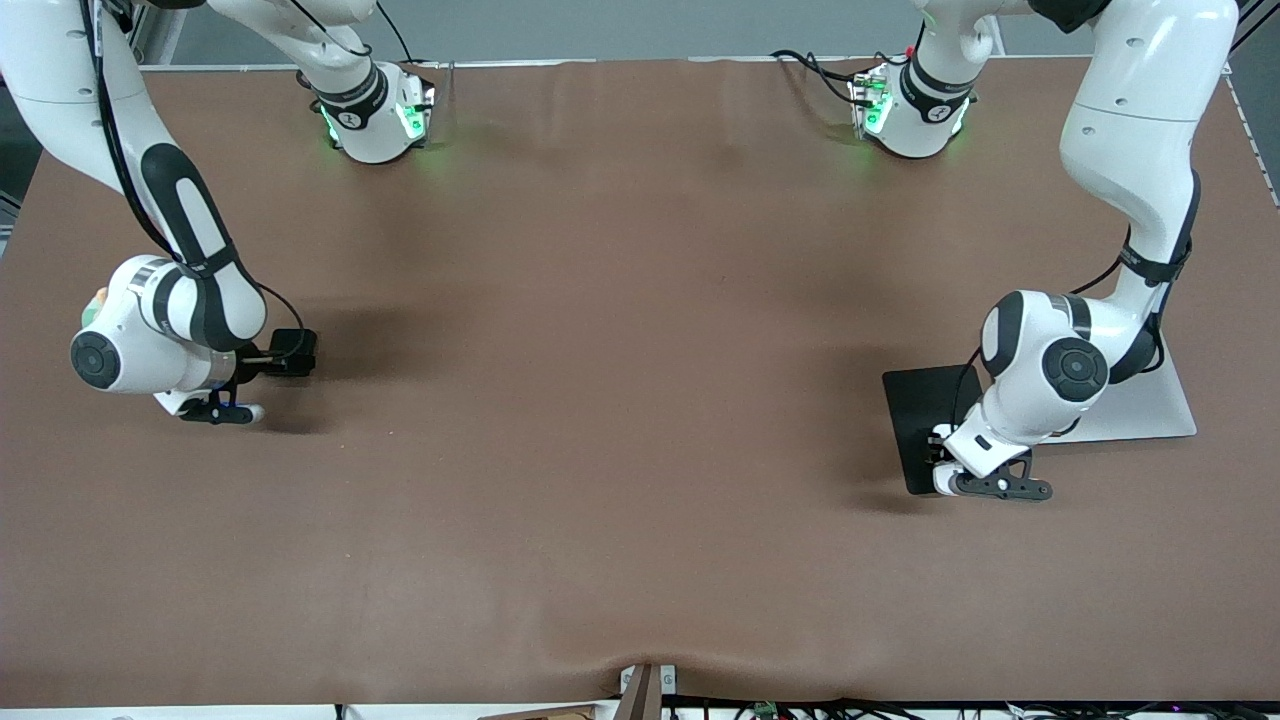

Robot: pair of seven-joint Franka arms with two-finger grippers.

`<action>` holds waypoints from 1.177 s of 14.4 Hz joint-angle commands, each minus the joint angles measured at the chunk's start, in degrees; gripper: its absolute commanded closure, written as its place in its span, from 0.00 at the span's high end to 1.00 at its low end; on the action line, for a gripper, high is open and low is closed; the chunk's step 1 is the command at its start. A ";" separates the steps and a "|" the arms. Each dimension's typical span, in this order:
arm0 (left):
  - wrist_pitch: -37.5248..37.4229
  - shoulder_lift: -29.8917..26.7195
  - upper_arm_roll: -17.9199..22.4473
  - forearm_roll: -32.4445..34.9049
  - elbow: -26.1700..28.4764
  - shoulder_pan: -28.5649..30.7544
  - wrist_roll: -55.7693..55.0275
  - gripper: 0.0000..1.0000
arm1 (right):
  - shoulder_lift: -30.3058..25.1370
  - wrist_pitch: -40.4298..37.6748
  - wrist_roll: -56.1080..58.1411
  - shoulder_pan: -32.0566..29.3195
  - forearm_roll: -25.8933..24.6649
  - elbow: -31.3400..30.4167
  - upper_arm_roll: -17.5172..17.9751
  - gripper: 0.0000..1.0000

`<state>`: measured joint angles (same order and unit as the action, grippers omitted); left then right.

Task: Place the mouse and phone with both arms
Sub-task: 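Lower the mouse onto the pad while the right gripper carries the phone, then open both grippers, releasing the mouse on the pad and the phone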

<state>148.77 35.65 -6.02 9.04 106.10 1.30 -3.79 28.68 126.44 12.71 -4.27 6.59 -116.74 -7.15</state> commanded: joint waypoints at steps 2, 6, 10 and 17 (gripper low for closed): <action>1.53 0.74 -0.40 0.98 0.78 0.55 -1.04 0.36 | 0.23 -5.91 -0.40 1.02 -1.23 8.26 0.64 1.00; 1.09 -0.22 -0.40 0.98 0.95 0.90 0.37 1.00 | 2.25 -12.97 -0.58 1.20 -1.14 18.89 0.64 1.00; -7.66 -6.36 -1.01 0.89 -0.62 0.99 0.19 1.00 | 4.01 -13.33 -0.58 1.29 -0.97 28.74 0.64 1.00; -27.63 -17.26 -2.77 -0.08 -5.46 0.90 0.28 1.00 | 3.75 -13.24 -0.84 1.46 -0.70 38.41 0.64 1.00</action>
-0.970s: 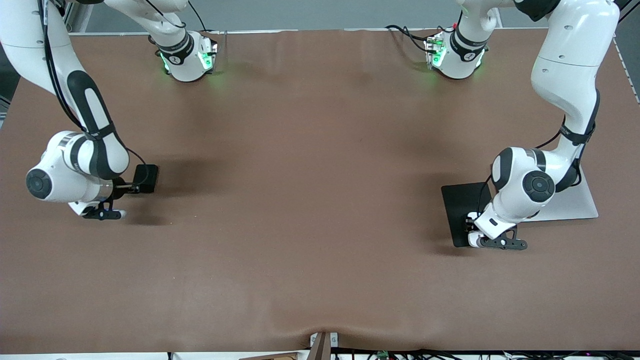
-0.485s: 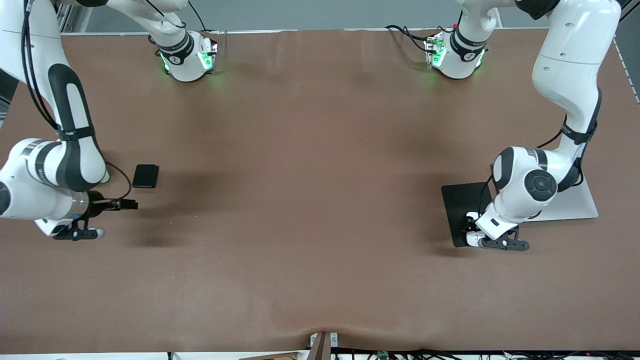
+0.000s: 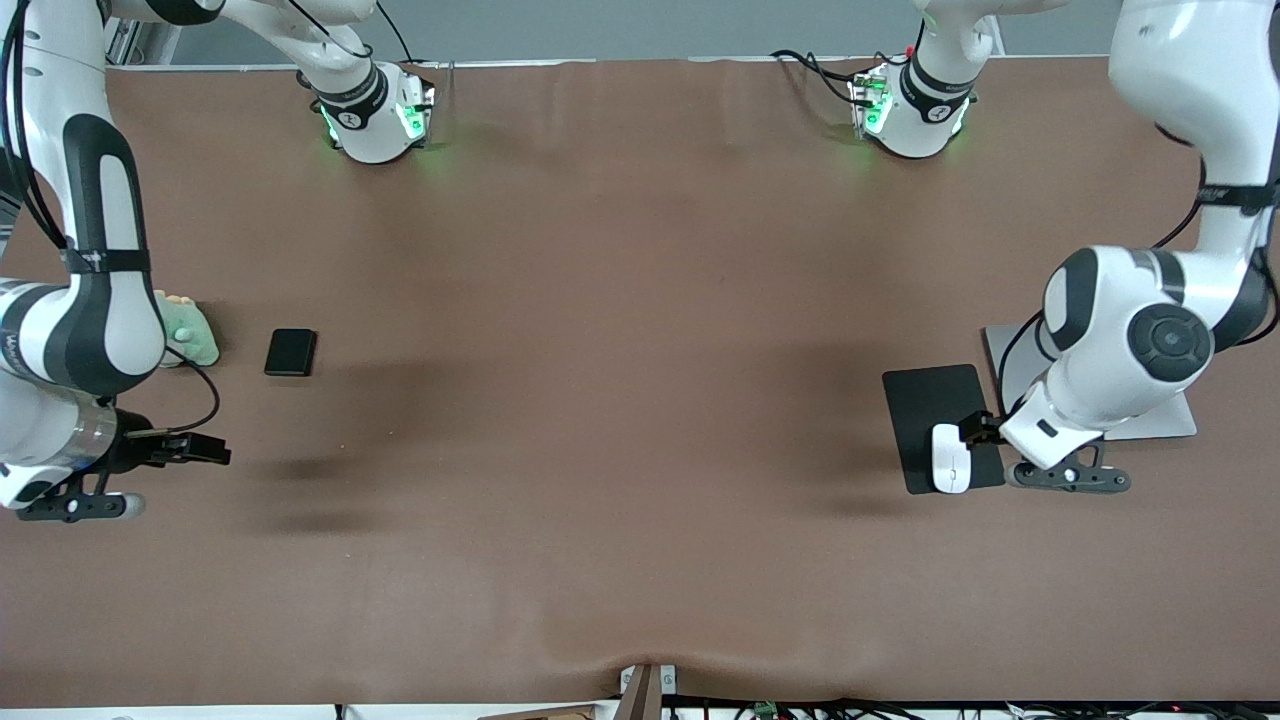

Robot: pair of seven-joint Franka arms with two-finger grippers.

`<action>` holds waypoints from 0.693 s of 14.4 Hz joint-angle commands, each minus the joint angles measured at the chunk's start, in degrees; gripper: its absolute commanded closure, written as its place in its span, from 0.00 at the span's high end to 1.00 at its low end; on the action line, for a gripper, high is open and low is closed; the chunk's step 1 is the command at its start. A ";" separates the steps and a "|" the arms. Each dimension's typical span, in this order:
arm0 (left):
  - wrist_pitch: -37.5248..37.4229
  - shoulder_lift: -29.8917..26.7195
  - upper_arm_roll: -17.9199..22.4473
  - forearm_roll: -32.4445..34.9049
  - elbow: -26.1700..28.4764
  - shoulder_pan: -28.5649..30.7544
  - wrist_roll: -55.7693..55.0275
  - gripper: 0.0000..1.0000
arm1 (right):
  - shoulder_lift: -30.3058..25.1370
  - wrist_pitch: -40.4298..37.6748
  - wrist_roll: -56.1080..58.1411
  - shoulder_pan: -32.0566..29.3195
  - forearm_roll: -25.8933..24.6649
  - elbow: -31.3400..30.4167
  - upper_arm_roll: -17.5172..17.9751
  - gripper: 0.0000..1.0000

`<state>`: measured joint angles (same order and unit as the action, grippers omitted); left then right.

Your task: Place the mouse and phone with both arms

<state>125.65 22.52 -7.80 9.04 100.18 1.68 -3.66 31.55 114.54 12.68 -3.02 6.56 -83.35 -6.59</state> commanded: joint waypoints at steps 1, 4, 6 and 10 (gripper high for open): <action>-7.32 -6.32 -1.08 -0.25 0.28 0.52 0.14 1.00 | 0.80 -1.43 -0.82 0.38 -0.84 6.95 0.09 1.00; -18.57 -12.13 -1.17 -5.16 -2.61 0.08 0.32 1.00 | -1.74 -1.43 -0.91 0.82 -1.28 8.47 0.09 1.00; -24.46 -16.69 -0.55 -6.58 -3.24 -0.96 0.40 1.00 | -3.76 -1.43 -1.34 1.52 -1.37 8.47 -0.08 1.00; -36.15 -24.09 3.92 -7.20 -4.80 -5.44 1.72 1.00 | -8.07 -8.87 -1.70 1.87 -1.64 8.03 0.00 1.00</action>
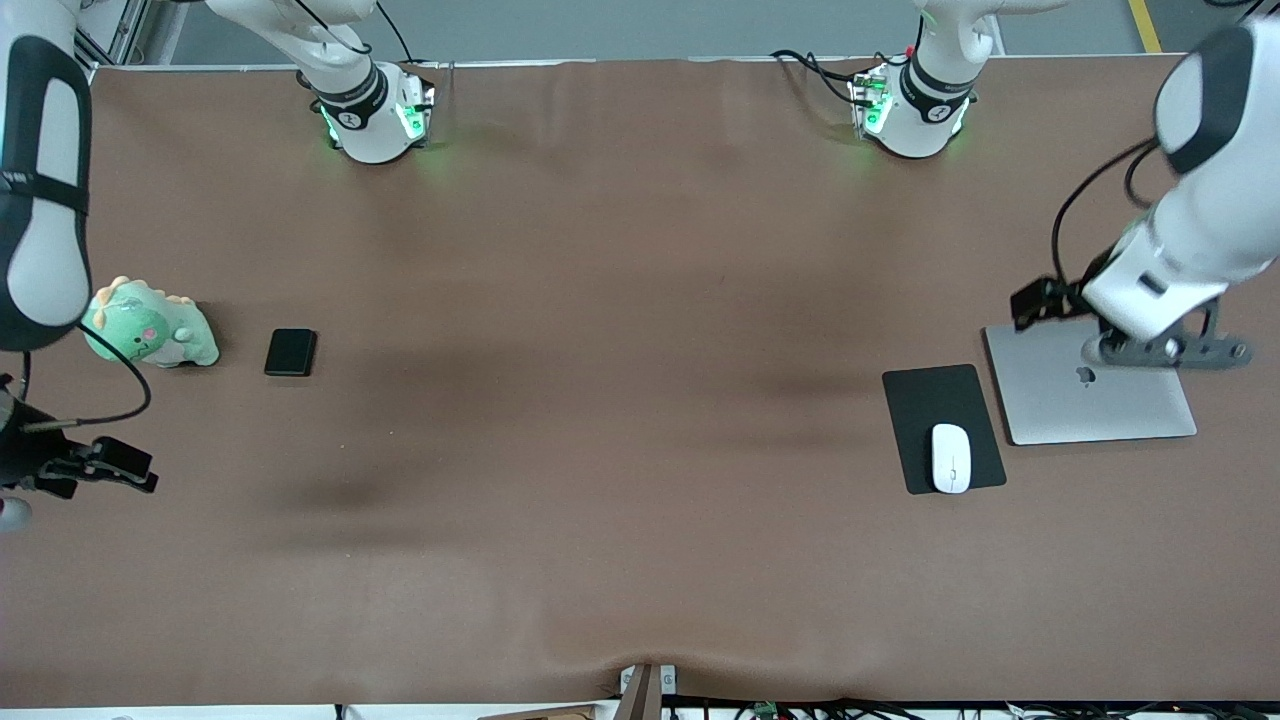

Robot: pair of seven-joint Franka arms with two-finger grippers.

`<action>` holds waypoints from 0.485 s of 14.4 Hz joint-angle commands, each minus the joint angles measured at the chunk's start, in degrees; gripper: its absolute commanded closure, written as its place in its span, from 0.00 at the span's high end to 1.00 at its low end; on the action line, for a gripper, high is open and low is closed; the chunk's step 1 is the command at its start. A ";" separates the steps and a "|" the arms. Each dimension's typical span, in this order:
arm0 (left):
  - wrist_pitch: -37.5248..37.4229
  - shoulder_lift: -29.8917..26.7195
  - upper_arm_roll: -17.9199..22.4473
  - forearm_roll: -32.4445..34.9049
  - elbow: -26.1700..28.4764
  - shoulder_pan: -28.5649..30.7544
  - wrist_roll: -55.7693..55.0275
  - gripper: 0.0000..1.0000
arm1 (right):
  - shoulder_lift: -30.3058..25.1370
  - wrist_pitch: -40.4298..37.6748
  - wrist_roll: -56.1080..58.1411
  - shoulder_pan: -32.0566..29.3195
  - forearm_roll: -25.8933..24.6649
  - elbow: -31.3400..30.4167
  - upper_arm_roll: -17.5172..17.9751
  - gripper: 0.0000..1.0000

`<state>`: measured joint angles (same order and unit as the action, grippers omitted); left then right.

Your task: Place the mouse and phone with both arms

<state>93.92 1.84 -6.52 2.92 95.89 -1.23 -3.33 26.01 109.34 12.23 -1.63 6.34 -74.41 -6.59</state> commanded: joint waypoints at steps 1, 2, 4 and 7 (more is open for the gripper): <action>-7.84 -3.51 3.18 -1.16 -2.71 -3.25 1.40 1.00 | -3.58 -5.61 -1.25 0.40 -1.42 -1.00 0.00 1.00; -9.96 -3.43 3.44 -1.42 -4.82 -3.52 1.40 1.00 | -4.99 -8.42 -1.25 0.49 -1.42 -1.00 -0.09 1.00; -11.21 -3.60 3.54 -1.60 -5.63 -3.78 1.40 1.00 | -7.19 -16.40 -0.81 0.67 -1.51 -1.00 0.08 1.00; -11.83 -3.69 3.80 -1.60 -5.98 -4.40 1.57 1.00 | -12.10 -20.13 -1.16 1.11 -3.17 -3.09 0.08 1.00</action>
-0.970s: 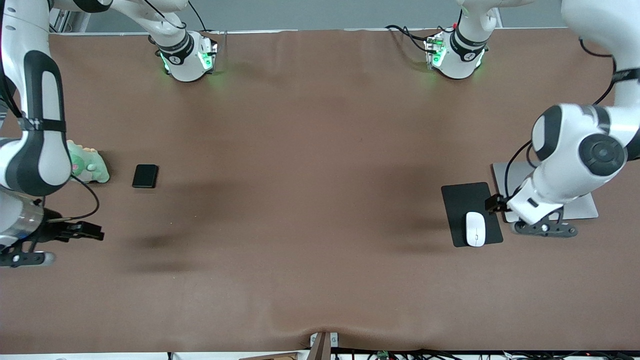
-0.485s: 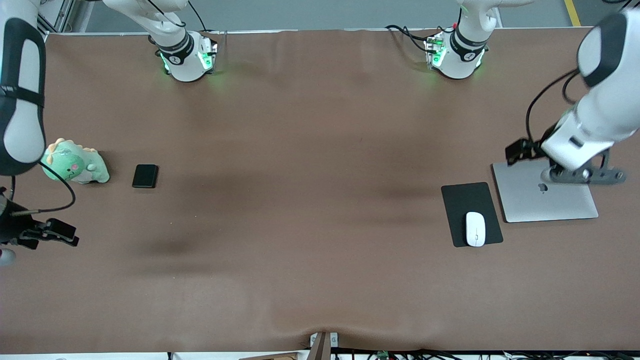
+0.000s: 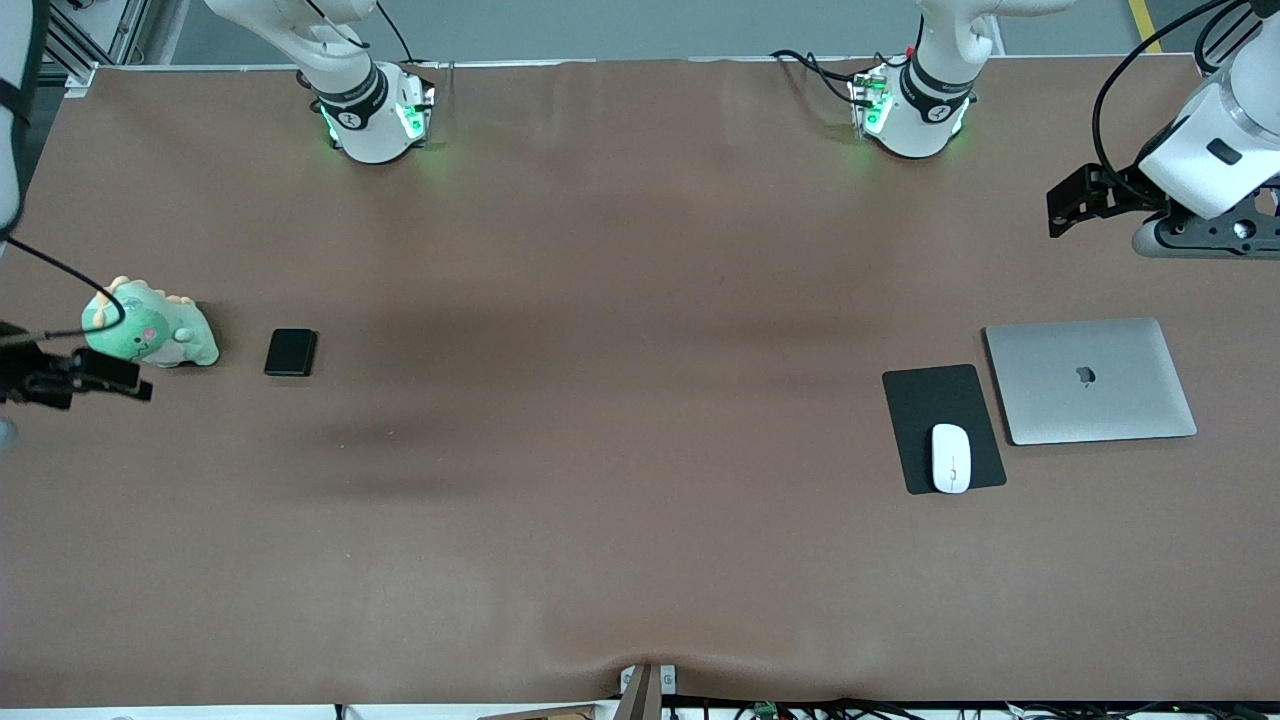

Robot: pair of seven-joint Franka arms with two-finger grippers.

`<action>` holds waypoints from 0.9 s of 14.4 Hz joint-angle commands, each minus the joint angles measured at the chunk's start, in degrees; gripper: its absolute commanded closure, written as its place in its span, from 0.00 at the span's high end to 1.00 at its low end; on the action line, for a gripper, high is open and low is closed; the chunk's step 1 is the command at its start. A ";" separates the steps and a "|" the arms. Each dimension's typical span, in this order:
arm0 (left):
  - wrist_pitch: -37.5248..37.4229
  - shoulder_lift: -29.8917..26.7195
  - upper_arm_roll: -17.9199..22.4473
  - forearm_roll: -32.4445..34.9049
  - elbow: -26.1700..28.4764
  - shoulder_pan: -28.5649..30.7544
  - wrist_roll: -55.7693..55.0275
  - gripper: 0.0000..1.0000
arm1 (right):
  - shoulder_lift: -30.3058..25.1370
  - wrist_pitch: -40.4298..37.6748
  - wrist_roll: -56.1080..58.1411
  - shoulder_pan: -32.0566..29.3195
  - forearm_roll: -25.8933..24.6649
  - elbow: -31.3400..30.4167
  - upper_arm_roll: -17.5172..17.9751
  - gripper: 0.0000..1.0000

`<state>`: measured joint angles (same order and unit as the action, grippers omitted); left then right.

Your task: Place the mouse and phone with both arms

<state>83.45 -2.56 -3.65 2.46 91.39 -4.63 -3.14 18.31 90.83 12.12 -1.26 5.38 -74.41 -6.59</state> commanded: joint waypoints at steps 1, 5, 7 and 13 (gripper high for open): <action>-1.36 0.80 0.92 -1.40 -2.00 -1.00 1.38 1.00 | -6.07 -1.88 -1.04 0.73 -2.83 -4.59 0.08 1.00; -1.28 1.77 0.92 -3.42 -2.80 -0.03 1.47 1.00 | -15.56 -1.80 -1.04 1.78 -5.38 -15.66 0.26 1.00; -1.28 1.77 0.92 -3.43 -2.80 0.15 1.38 1.00 | -19.25 -1.45 -1.30 2.04 -5.82 -20.66 0.26 1.00; -1.36 1.59 0.84 -3.43 -2.62 0.15 1.38 1.00 | -22.26 -1.01 -4.56 2.48 -8.80 -23.86 0.69 1.00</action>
<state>83.42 -1.46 -3.08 0.20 90.32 -4.56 -3.11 -2.20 88.51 9.82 0.32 -0.29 -96.62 -6.47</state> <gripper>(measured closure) 0.000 0.000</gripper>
